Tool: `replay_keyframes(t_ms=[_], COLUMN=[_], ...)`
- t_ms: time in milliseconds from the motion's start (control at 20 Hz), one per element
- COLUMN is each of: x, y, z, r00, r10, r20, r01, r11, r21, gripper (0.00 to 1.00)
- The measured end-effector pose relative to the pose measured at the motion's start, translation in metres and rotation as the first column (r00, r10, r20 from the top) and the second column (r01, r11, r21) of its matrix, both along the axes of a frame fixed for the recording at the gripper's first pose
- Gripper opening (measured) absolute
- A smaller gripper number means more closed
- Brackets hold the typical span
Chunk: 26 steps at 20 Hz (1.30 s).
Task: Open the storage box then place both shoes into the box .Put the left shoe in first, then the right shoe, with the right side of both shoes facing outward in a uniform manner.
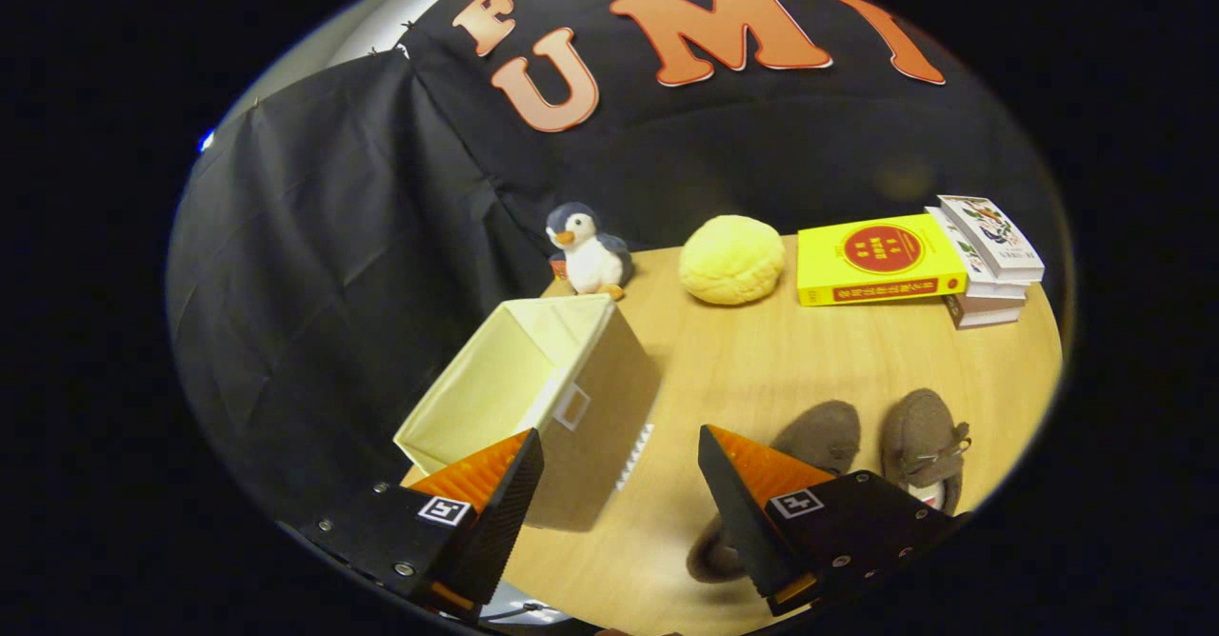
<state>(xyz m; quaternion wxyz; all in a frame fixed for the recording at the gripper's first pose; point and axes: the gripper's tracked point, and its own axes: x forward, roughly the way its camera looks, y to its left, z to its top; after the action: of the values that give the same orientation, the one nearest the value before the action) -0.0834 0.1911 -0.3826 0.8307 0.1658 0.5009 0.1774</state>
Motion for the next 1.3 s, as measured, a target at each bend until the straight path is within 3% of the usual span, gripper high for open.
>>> replay_keyframes(t_ms=[300, 650, 950, 1100, 1300], x=[-0.036, -0.070, -0.056, -0.048, -0.046], y=[-0.059, -0.097, -0.105, -0.106, -0.102], z=[-0.044, -0.097, -0.138, -0.153, -0.157], r00=[0.993, 0.955, 0.935, 0.929, 0.922], r10=[-0.033, -0.115, -0.170, -0.201, -0.217], r20=[-0.115, -0.273, -0.310, -0.310, -0.319], r01=[0.015, 0.033, 0.062, 0.091, 0.110], r11=[0.987, 0.957, 0.942, 0.937, 0.940], r21=[-0.158, -0.289, -0.329, -0.337, -0.322], gripper=[0.98, 0.91, 0.72, 0.52, 0.42])
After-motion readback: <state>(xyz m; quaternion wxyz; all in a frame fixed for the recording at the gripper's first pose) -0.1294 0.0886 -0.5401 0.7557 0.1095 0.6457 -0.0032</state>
